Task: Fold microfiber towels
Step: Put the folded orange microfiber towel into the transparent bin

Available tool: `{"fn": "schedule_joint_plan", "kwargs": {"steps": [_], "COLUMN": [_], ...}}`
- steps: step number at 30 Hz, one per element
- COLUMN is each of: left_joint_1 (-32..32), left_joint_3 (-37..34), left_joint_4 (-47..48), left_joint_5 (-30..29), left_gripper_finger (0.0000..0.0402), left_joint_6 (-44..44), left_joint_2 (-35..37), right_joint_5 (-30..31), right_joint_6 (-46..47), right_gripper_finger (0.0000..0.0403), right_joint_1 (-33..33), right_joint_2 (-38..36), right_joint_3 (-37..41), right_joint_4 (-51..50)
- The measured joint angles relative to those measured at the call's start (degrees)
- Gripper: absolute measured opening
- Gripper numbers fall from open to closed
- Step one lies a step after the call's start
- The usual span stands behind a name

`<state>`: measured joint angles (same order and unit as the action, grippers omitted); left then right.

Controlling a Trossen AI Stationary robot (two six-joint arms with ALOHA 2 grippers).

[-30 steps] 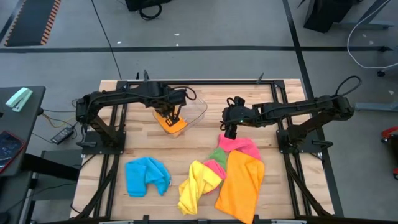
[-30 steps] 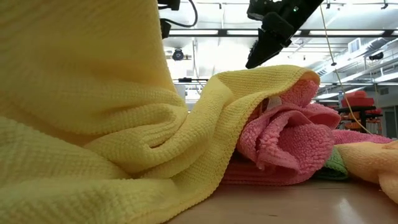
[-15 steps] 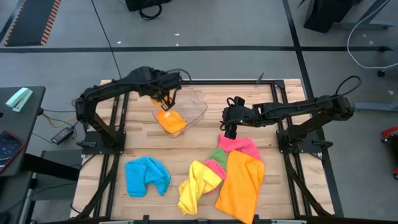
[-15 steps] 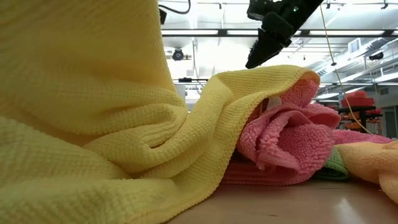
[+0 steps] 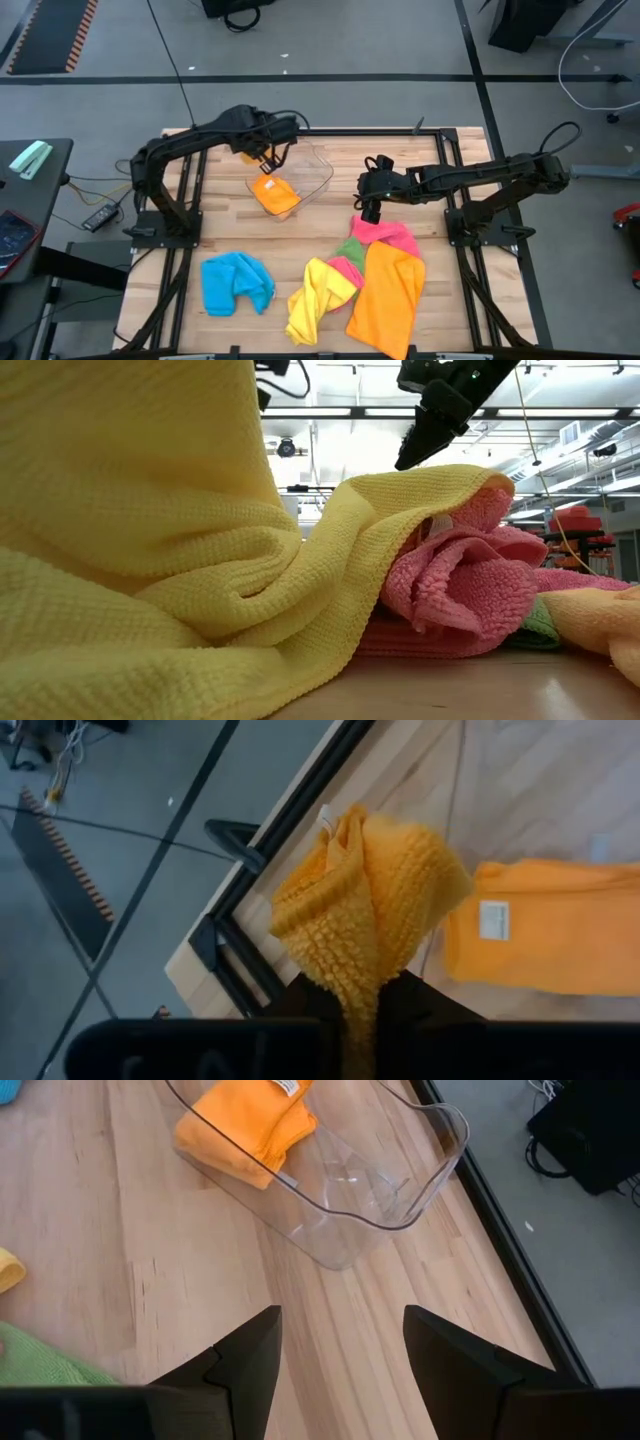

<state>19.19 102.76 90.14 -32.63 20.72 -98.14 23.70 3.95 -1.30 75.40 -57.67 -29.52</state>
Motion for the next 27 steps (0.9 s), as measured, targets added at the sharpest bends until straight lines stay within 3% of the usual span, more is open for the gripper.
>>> {"fn": "schedule_joint_plan", "kwargs": {"steps": [9,19,27], "left_joint_1": [-0.3,-5.0,-7.2], "left_joint_3": [0.0,0.0,0.0], "left_joint_4": [-0.1,-0.1,-0.1], "left_joint_5": [0.8,8.3,13.3], "left_gripper_finger": [0.0028,0.0017,0.0032], "left_joint_6": [2.7,2.9,6.0], "left_joint_2": [-4.9,-11.2,-11.9], "right_joint_5": [0.0,0.0,0.0], "right_joint_6": [-0.3,0.4,0.6], "right_gripper_finger": [0.0218,0.0218,0.0218], "right_joint_1": [0.3,0.6,0.5], "right_joint_2": [0.0,0.0,0.0], "right_joint_3": [6.2,9.2,9.2], "right_joint_4": [5.1,6.3,6.3]}}
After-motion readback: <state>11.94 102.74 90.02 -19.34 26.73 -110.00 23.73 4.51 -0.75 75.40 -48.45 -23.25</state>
